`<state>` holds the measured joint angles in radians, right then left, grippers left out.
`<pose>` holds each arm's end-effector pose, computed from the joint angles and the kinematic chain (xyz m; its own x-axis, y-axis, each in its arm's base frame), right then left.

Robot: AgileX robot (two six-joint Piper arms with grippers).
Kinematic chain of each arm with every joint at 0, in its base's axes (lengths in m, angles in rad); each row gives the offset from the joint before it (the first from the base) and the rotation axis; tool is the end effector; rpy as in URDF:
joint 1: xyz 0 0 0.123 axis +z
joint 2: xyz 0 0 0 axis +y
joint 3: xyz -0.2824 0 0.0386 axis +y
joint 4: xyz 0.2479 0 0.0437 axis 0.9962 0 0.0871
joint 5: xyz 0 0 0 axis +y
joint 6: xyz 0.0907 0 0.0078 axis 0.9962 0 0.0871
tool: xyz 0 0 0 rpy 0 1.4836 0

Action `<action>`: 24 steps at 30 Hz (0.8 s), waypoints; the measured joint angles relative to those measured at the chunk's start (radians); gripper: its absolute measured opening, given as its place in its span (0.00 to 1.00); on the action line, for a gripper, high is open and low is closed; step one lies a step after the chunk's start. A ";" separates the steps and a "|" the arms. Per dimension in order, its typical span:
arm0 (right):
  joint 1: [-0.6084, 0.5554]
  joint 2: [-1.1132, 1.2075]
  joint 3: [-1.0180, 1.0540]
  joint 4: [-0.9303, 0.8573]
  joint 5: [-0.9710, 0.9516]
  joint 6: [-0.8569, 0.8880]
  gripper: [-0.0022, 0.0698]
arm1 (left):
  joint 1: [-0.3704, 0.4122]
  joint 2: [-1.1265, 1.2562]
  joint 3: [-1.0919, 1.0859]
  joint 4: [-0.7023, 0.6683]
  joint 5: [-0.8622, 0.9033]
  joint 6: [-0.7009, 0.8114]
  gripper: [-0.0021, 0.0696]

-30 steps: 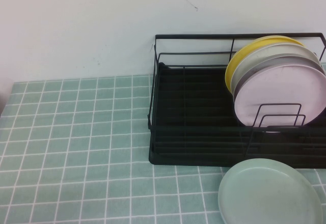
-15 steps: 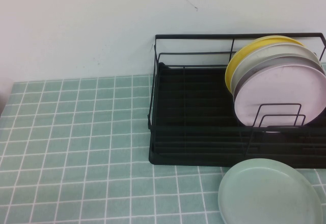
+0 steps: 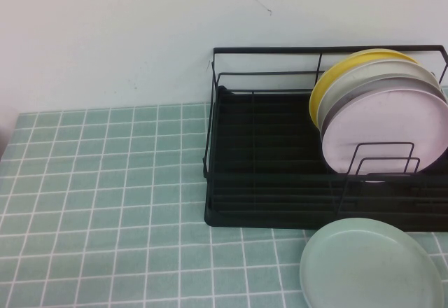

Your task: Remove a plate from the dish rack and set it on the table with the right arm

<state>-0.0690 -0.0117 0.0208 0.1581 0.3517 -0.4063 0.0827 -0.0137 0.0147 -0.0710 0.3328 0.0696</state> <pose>0.0533 0.0013 0.1754 -0.2612 -0.2371 -0.9357 -0.0516 0.9714 -0.2317 0.0533 0.0023 0.1789 -0.2427 -0.0176 -0.9699 -0.0596 0.9982 -0.0032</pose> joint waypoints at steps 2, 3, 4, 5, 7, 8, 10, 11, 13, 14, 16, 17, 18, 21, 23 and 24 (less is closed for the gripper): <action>0.000 0.000 0.000 0.023 -0.005 0.000 0.03 | 0.000 0.000 0.000 0.000 0.000 0.000 0.02; 0.000 0.000 0.000 0.038 -0.007 0.000 0.03 | 0.000 0.000 0.000 0.000 0.000 0.000 0.02; 0.000 0.000 0.000 0.044 -0.008 0.000 0.03 | 0.000 0.000 0.000 0.000 0.000 0.000 0.02; 0.000 0.000 0.002 0.051 -0.011 0.000 0.03 | 0.000 0.000 0.000 0.000 0.000 0.000 0.02; 0.000 0.000 0.006 0.094 -0.027 0.000 0.03 | 0.000 0.000 0.000 0.000 0.000 0.000 0.02; 0.000 0.000 0.006 0.132 -0.032 0.000 0.03 | 0.000 0.000 0.000 0.000 0.000 0.000 0.02; 0.000 0.000 0.006 0.229 -0.058 0.000 0.03 | 0.000 0.000 0.000 0.000 0.000 0.000 0.02; 0.000 0.000 0.006 0.269 -0.071 0.000 0.03 | 0.000 0.000 0.000 0.000 0.000 0.000 0.02; 0.000 0.000 0.006 0.379 -0.112 0.000 0.03 | 0.000 0.000 0.000 0.000 0.000 0.000 0.02; 0.000 0.000 0.006 0.426 -0.129 0.000 0.03 | 0.000 0.000 0.000 0.000 0.000 0.000 0.02; 0.000 0.000 0.006 0.537 -0.167 0.000 0.03 | 0.000 0.000 0.000 0.000 0.000 0.000 0.02; 0.000 0.000 0.006 0.576 -0.179 0.000 0.03 | 0.000 0.000 0.000 0.000 0.000 0.000 0.02; 0.000 0.000 0.006 0.601 -0.193 0.000 0.03 | 0.000 0.000 0.000 0.000 0.000 0.000 0.02; 0.000 0.000 0.006 0.638 -0.215 0.000 0.03 | 0.000 0.000 0.000 0.000 0.000 0.000 0.02; 0.000 0.000 0.006 0.671 -0.205 0.000 0.03 | 0.000 0.000 0.000 0.000 0.000 0.000 0.02; 0.000 0.000 0.006 0.692 -0.188 0.000 0.03 | 0.000 0.000 0.000 0.000 0.000 0.000 0.02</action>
<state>-0.0690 -0.0117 0.0268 0.8502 0.1640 -0.4063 0.0827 -0.0137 0.0147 -0.0710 0.3328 0.0696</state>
